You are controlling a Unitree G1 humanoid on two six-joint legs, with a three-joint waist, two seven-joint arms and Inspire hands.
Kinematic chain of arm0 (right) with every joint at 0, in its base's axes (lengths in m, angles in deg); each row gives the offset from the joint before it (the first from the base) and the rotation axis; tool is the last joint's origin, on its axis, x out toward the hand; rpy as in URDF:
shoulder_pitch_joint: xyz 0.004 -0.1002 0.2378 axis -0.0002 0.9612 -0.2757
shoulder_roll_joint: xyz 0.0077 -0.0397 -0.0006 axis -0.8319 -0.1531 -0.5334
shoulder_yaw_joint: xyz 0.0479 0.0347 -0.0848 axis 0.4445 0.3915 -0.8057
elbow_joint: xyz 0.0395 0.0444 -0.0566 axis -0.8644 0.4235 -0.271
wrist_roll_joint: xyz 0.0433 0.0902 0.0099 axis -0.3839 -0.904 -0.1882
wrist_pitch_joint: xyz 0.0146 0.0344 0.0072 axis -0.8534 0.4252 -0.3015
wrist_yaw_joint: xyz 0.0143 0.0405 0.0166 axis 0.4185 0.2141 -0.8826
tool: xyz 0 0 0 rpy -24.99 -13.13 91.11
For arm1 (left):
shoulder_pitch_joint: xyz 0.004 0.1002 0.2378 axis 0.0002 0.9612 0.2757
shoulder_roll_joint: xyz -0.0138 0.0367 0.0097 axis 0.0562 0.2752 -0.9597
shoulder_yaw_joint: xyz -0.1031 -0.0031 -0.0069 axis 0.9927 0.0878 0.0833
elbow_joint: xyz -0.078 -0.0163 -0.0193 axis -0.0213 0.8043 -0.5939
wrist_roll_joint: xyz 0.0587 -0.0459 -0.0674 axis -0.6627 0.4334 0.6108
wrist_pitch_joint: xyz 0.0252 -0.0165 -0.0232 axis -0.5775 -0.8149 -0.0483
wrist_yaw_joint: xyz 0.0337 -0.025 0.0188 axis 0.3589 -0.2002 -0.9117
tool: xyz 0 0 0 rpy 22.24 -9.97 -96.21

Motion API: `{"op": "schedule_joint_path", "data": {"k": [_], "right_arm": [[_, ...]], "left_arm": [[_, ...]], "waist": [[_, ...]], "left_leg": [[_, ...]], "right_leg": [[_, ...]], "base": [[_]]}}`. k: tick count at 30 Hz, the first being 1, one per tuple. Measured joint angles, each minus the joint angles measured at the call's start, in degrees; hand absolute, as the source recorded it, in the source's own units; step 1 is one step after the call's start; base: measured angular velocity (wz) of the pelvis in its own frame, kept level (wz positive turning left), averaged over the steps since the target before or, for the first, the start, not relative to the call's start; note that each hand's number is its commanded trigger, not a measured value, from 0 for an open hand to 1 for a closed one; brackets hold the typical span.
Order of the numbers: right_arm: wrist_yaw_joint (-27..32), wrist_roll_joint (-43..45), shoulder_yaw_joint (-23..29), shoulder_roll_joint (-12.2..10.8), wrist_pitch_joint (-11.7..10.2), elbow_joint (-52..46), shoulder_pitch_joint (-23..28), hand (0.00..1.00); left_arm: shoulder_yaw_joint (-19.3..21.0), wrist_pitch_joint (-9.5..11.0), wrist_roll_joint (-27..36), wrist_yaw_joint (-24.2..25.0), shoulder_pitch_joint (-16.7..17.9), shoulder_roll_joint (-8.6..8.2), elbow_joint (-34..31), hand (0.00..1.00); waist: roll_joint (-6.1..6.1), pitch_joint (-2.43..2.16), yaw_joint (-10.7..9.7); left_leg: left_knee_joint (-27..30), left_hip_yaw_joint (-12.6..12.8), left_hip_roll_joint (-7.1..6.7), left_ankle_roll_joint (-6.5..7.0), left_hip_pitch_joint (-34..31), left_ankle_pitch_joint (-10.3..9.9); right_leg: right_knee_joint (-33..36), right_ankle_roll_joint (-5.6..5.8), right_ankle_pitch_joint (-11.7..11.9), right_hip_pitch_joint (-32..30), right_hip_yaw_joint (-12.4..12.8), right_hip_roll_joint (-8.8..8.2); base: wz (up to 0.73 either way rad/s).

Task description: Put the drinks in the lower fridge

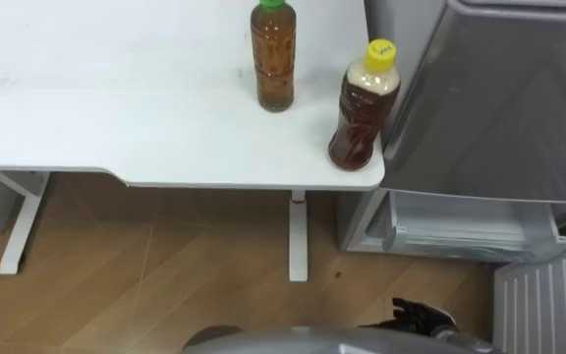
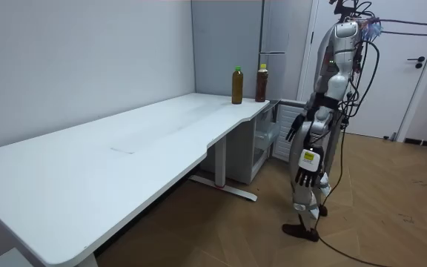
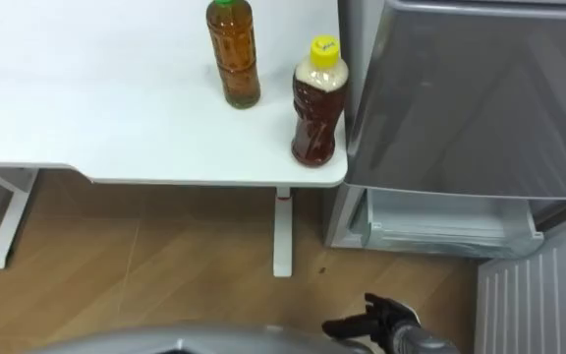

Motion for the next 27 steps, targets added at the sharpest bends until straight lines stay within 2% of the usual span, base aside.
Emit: {"op": "schedule_joint_path", "data": {"k": [9, 17, 21, 24, 27], "right_arm": [[3.14, -0.01, 0.22, -0.18, 0.09, 0.57, -0.03, 0.00], [6.46, 0.01, 1.68, -0.36, 0.09, 1.03, 0.37, 0.00], [6.23, 0.00, 2.25, -0.42, -0.77, 1.01, 0.80, 0.00], [6.06, 0.54, 2.26, -0.41, -0.88, 1.03, 0.80, 0.00], [6.05, 0.50, 2.17, -0.41, -0.92, 1.10, 0.95, 0.00]], "left_arm": [[0.08, -0.12, 3.56, -0.01, 0.86, -0.01, -0.54, 0.00], [3.03, 0.62, 4.17, -1.99, 1.45, -0.07, -2.14, 0.00], [6.18, 2.25, 4.25, -5.21, 1.50, -0.25, -3.32, 0.00], [8.18, 3.08, 6.58, -8.77, 1.95, -0.24, -4.14, 0.00], [10.46, 3.73, 9.75, -12.33, 2.34, -0.27, -4.50, 0.00]], "waist": [[-0.56, -0.08, -0.06], [-1.03, 0.14, -0.05], [-1.45, 0.18, -0.07], [-1.64, 0.09, -0.06], [-1.62, -0.21, 0.18]], "left_leg": [[0.80, -0.19, -0.45, 0.20, -0.11, -0.08], [0.69, -0.56, -0.79, 0.31, 0.40, -0.16], [0.58, -0.82, -0.81, 0.33, -0.27, -0.18], [0.77, -0.82, -0.87, 0.45, -0.30, -0.27], [0.72, -0.80, -0.91, 0.46, -0.07, -0.27]], "right_leg": [[-0.67, 0.08, -0.05, 0.54, 0.53, -0.21], [-0.73, 0.38, -0.24, 1.10, 0.54, -0.42], [-0.83, 0.40, -0.27, 0.84, 0.33, -0.38], [-0.83, 0.40, -0.27, 0.84, 0.21, -0.42], [-0.67, 0.41, -0.25, 0.86, 0.25, -0.47]], "base": [[0.01], [0.02], [0.03], [0.00], [0.00]]}}
